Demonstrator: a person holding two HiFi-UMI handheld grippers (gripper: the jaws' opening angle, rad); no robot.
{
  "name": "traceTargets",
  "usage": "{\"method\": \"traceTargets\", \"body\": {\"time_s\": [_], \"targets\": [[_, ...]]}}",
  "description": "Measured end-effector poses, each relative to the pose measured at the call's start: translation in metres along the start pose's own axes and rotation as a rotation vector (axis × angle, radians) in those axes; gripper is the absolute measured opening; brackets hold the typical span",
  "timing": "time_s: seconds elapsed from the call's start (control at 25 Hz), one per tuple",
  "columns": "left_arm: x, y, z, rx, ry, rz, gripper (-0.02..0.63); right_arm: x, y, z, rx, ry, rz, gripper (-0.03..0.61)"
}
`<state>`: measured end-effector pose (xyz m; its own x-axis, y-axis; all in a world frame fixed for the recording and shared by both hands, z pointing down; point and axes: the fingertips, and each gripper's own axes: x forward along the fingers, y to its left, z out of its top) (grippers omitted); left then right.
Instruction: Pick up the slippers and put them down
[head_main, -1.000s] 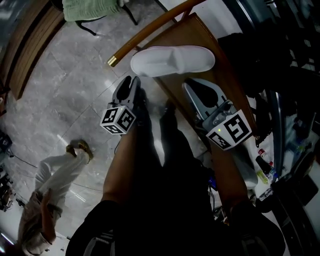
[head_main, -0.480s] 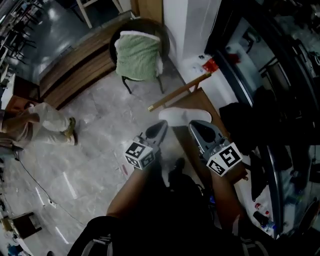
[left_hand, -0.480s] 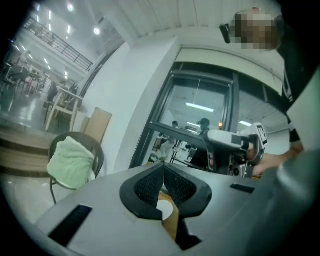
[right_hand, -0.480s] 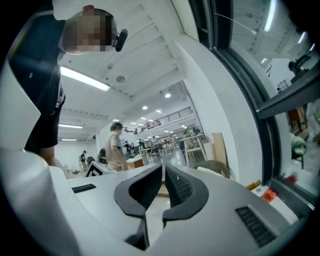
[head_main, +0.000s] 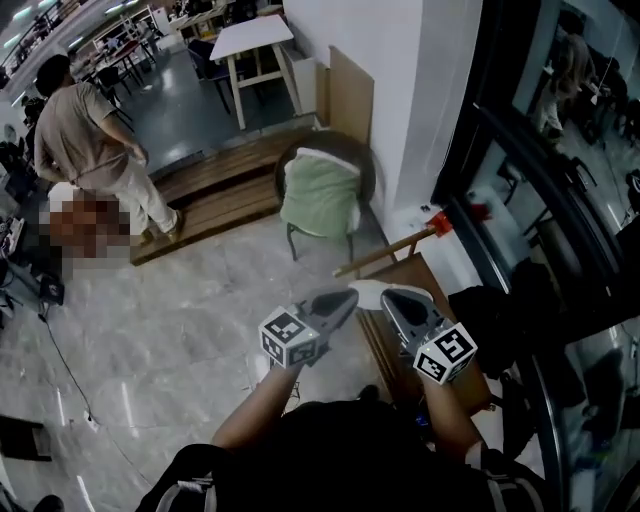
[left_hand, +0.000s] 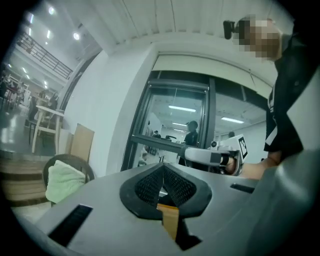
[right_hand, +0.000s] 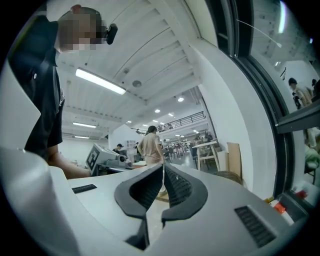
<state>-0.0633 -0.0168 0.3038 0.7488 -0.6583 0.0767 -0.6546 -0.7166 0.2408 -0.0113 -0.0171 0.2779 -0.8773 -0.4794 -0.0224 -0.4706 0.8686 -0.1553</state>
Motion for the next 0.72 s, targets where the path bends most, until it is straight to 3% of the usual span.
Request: {"method": "traceTargets", "body": {"time_s": [0.48, 0.72], "targets": [[-0.112, -0.005, 0.021, 0.035, -0.022, -0.01, 0.014, 0.033, 0.083, 0.006, -0.061, 0.015, -0.028, 0.029], [-0.151, -0.035, 0.021, 0.009, -0.042, -0.087, 0.014, 0.028, 0.131, 0.007, -0.093, 0.037, -0.063, 0.029]]}}
